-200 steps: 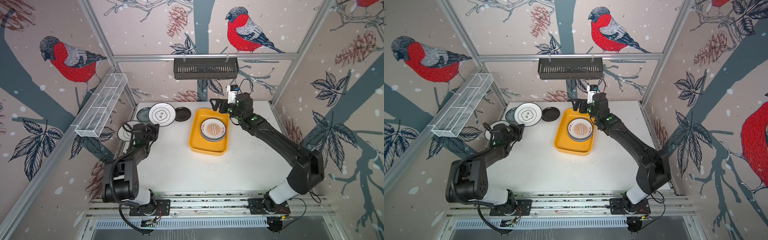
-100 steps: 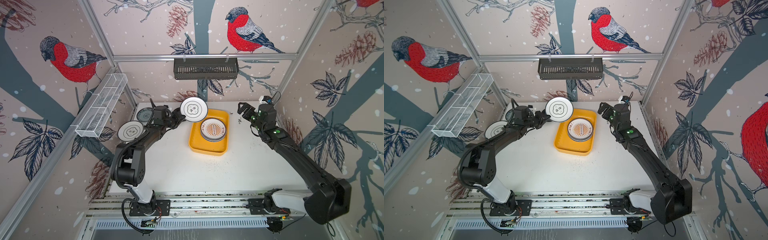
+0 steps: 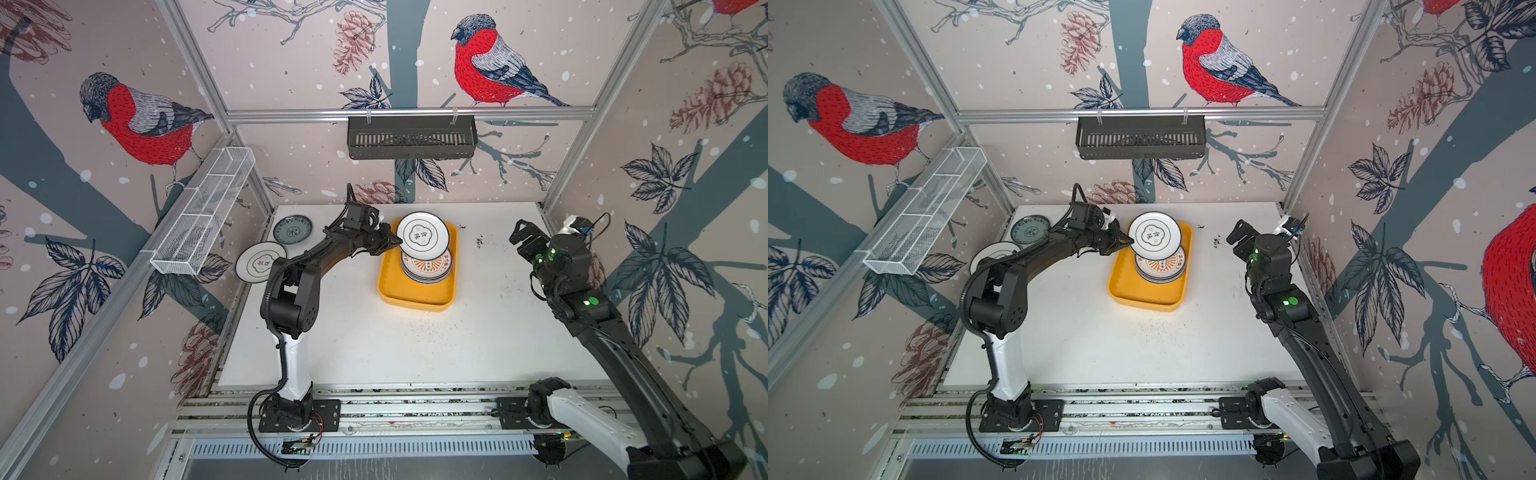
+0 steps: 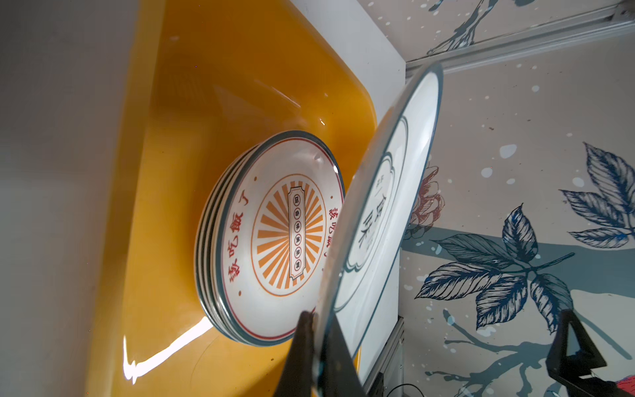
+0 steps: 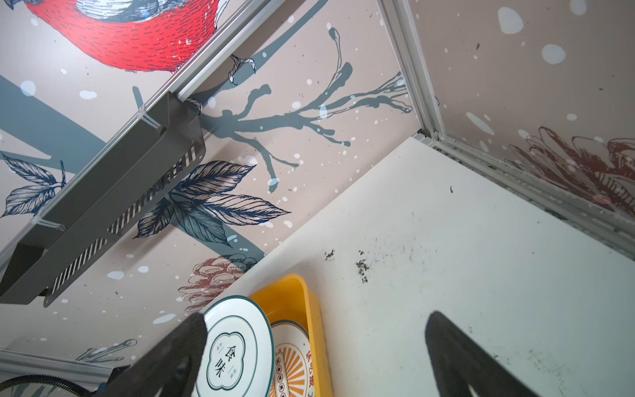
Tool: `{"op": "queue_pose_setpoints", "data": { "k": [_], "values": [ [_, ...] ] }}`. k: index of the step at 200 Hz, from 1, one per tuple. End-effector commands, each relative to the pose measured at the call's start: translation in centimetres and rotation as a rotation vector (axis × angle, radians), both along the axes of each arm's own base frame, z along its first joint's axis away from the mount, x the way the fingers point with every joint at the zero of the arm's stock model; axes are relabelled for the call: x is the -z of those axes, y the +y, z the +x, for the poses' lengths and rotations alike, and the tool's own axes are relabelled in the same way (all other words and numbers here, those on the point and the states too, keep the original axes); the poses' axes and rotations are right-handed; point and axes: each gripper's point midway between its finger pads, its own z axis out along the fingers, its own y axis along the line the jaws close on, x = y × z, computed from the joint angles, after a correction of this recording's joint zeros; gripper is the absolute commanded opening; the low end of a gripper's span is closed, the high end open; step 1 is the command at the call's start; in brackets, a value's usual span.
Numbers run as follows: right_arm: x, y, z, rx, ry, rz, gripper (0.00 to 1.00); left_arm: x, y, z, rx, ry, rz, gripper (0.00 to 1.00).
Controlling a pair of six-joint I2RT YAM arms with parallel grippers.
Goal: Place the plates into the plastic bin on the countertop
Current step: Place the plate in the plastic bin.
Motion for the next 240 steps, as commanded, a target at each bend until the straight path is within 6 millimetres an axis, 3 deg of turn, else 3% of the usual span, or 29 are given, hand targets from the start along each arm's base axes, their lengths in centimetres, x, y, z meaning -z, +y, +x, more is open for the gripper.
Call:
{"op": "queue_pose_setpoints", "data": {
  "k": [1,71,181,240],
  "values": [
    [-0.5,0.1,0.5,-0.013,-0.02,-0.01,1.0,1.4,-0.5,-1.1,0.086,0.021,0.069,0.0],
    [0.3,1.8,1.7,-0.087,0.005,0.007,1.0,3.0,-1.1,-1.8,0.119,0.039,0.095,0.0],
    [0.3,1.3,1.6,-0.058,0.002,-0.005,1.0,5.4,-1.7,-1.3,0.135,0.1,0.126,0.0],
    [0.4,0.8,1.4,-0.04,0.014,-0.03,1.0,5.4,-1.9,-1.1,0.141,0.098,0.142,0.11]
  ]
}}
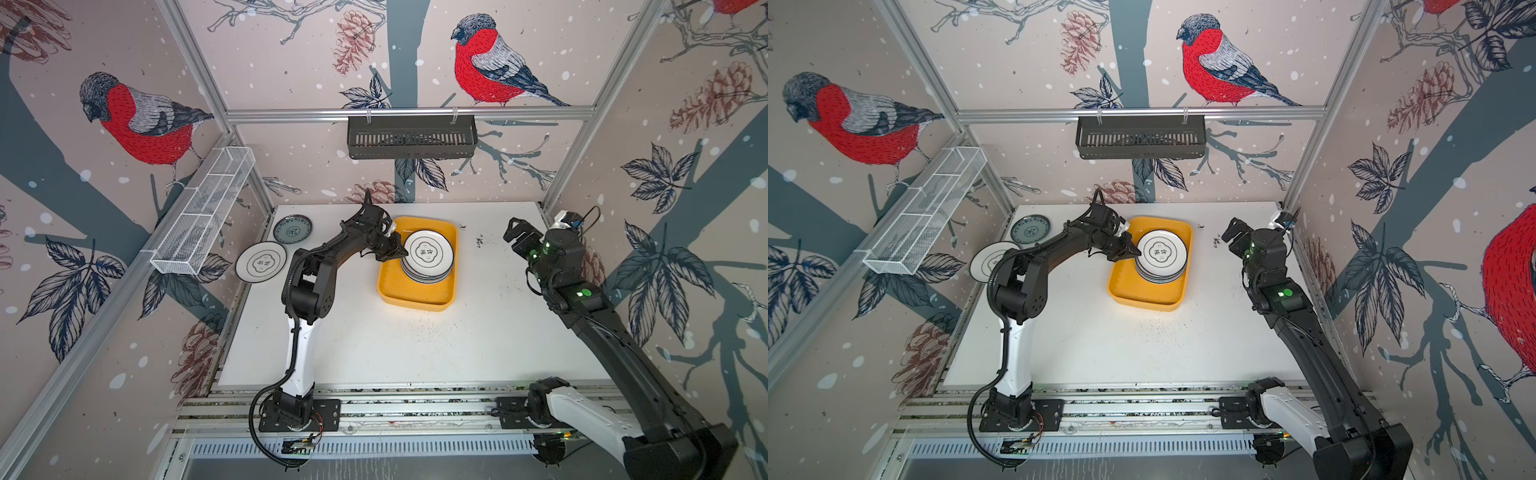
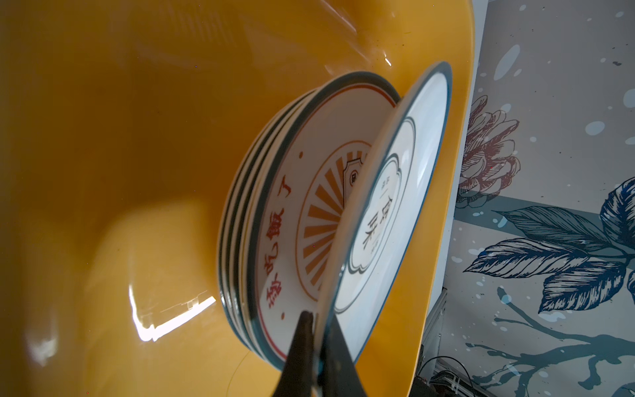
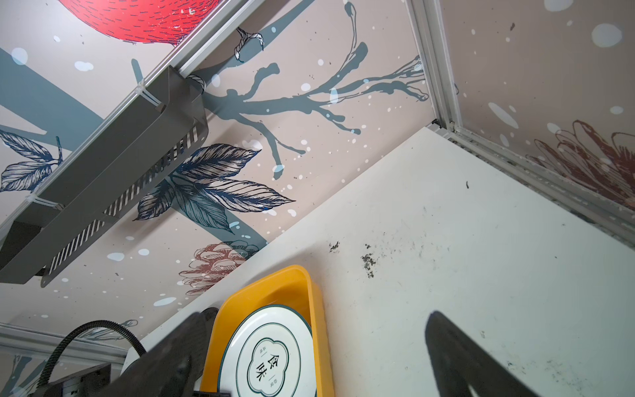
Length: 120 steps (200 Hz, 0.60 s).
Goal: Place the plates into the plastic bin on the countertop
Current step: Place the plate in the plastic bin.
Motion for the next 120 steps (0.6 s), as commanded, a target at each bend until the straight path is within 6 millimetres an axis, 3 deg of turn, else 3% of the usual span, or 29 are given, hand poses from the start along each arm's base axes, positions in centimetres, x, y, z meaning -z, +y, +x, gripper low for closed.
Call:
{"op": "queue_pose_setpoints", "data": {
  "k": [1,61,120],
  "values": [
    [-0.4,-0.4,-0.09,0.018,-0.011,-0.011,1.0,0.07,-0.14,-0.34,0.024,0.0,0.01,0.11],
    [0.11,-0.48,-0.31,0.018,0.007,-0.018,1.0,0.51,-0.38,-0.43,0.041,0.005,0.048,0.21],
    [0.22,-0.93,-0.99,0.034,0.006,-0.015,1.0,0.02,0.15,-0.15,0.037,-0.028,0.111,0.46]
  ]
}}
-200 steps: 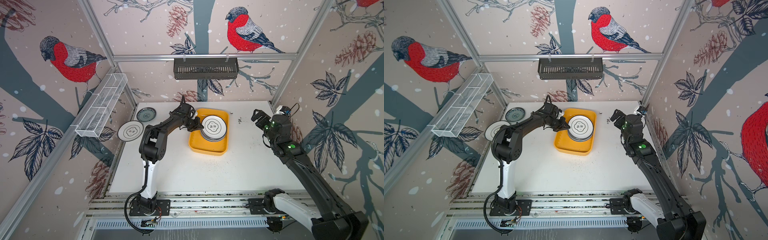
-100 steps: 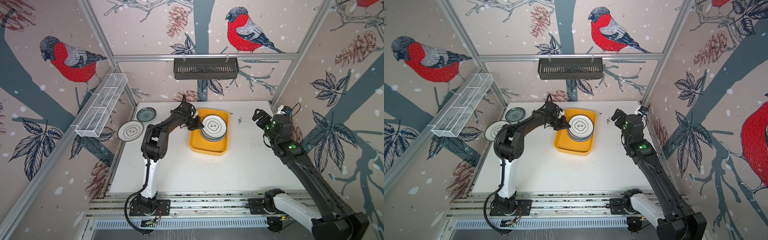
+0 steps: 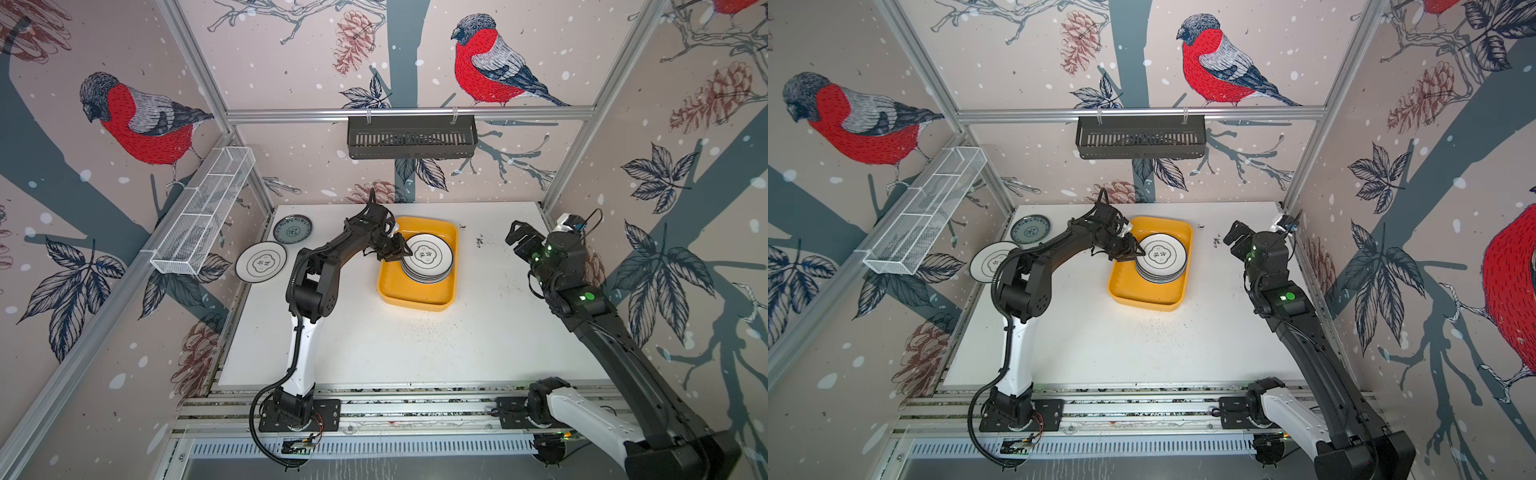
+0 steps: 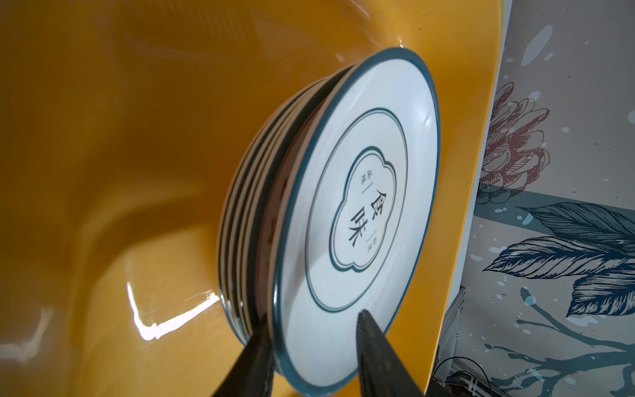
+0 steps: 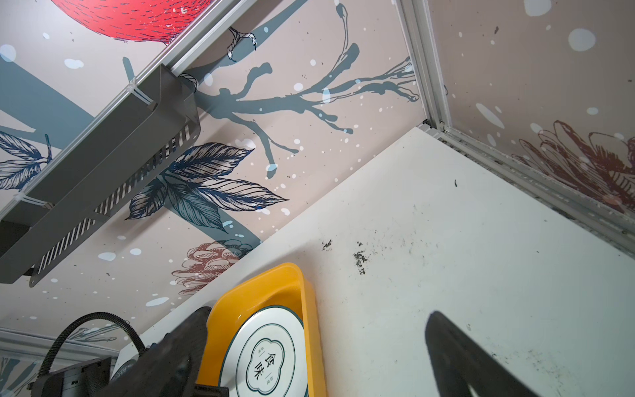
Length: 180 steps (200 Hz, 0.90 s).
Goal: Place the plates into the plastic bin on the countertop
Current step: Place the plate in the plastic bin.
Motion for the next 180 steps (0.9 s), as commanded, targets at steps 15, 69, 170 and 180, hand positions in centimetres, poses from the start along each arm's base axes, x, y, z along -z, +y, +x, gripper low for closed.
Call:
{"op": "queue_pose_setpoints", "data": {
  "k": [15,69,170,180],
  "values": [
    [-0.2,-0.5,-0.1,0.026,-0.01,-0.005,1.0,-0.8,0.7,0.4,0.01,-0.044,0.079,0.49],
    [0.1,-0.3,0.2,0.022,-0.008,0.002,1.0,-1.7,1.3,1.2,0.024,-0.093,0.159,0.65],
    [-0.6,4.0,3.1,-0.131,-0.033,-0.007,1.0,-8.9,5.3,1.2,-0.179,-0.347,0.163,0.73],
    [-0.8,5.0,3.6,-0.159,-0.037,-0.015,1.0,-9.1,6.2,0.6,-0.224,-0.364,0.155,0.74]
  ]
}}
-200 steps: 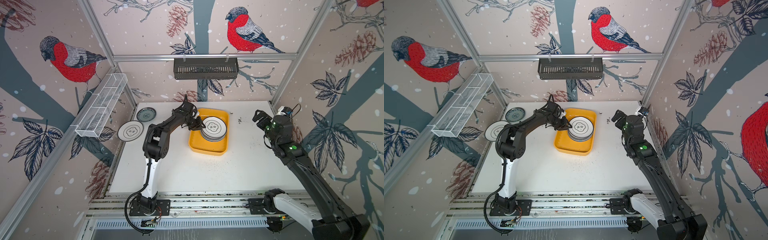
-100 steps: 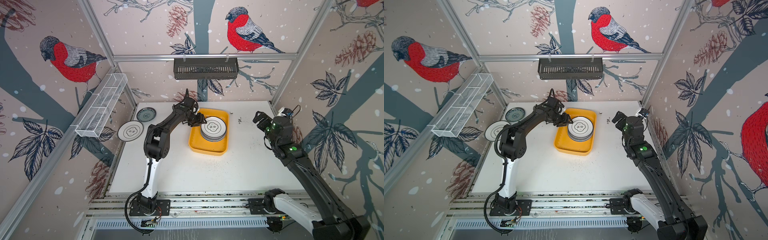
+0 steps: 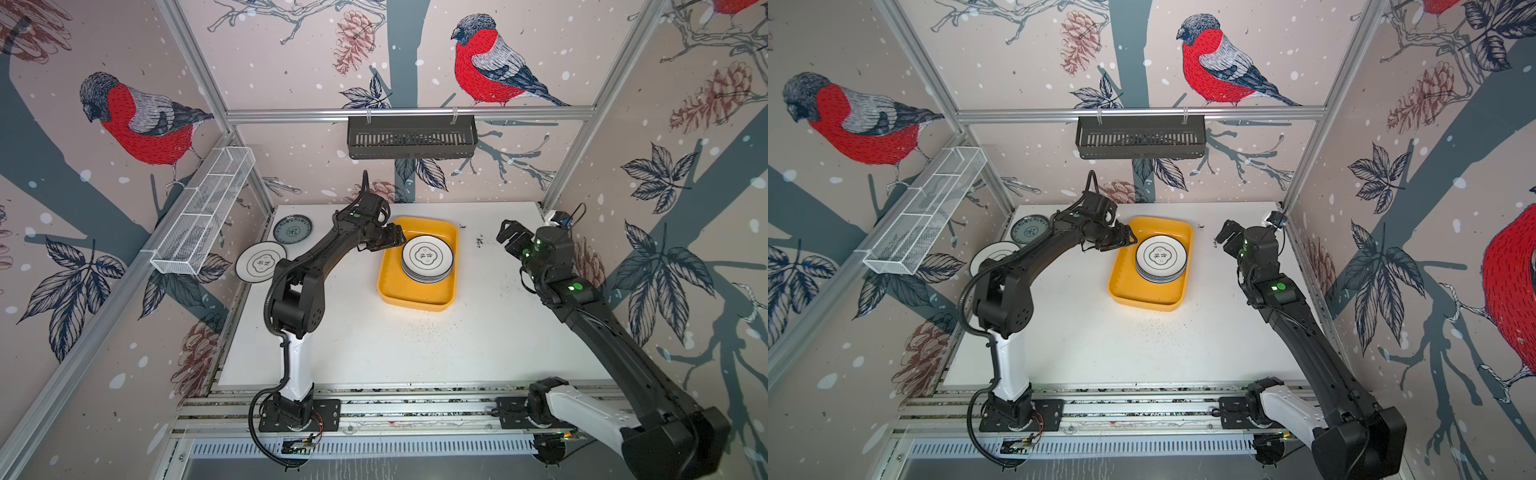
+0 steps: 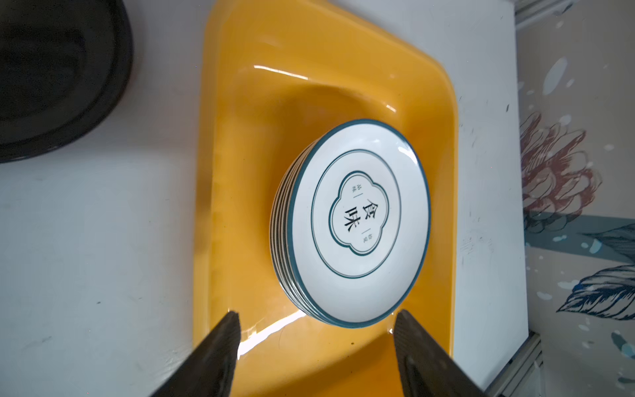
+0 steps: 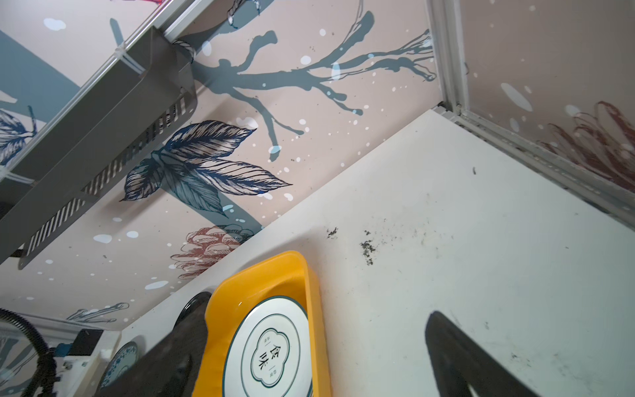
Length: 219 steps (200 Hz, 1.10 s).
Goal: Place the plates into the plastic bin on the countertop
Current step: Place the plate in the plastic bin, then pick up the plate from the top-left of the table.
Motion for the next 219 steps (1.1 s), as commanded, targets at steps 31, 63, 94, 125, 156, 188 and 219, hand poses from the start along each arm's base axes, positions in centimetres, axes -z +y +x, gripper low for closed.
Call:
{"op": "queue_pose_setpoints", "data": {
  "k": [31,63,94,125,156,188,219],
  "values": [
    [-2.7,5.9,2.8,-0.185,-0.086,-0.005,1.0,-2.7,5.7,-1.5,-0.284,-0.177,-0.141,0.78],
    [-3.2,10.2,4.0,-0.3,-0.103,0.0,1.0,-2.1,10.8,-4.9,-0.474,-0.212,-0.253,0.85],
    [-3.1,14.4,5.0,-0.419,-0.108,0.008,1.0,-0.7,15.5,-8.4,-0.634,-0.211,-0.258,0.92],
    [-3.2,18.2,5.8,-0.511,-0.121,0.024,1.0,-0.1,20.0,-11.5,-0.805,-0.257,-0.302,0.96],
    [-3.3,21.1,6.3,-0.581,-0.128,0.032,1.0,1.0,25.0,-14.3,-1.007,-0.274,-0.312,0.96],
    [-3.4,22.7,6.6,-0.609,-0.146,0.043,1.0,2.4,28.3,-15.6,-1.119,-0.278,-0.462,0.96],
    [-3.4,23.4,7.0,-0.63,-0.152,0.055,1.0,3.7,29.9,-15.5,-1.134,-0.26,-0.54,0.96]
  ]
}}
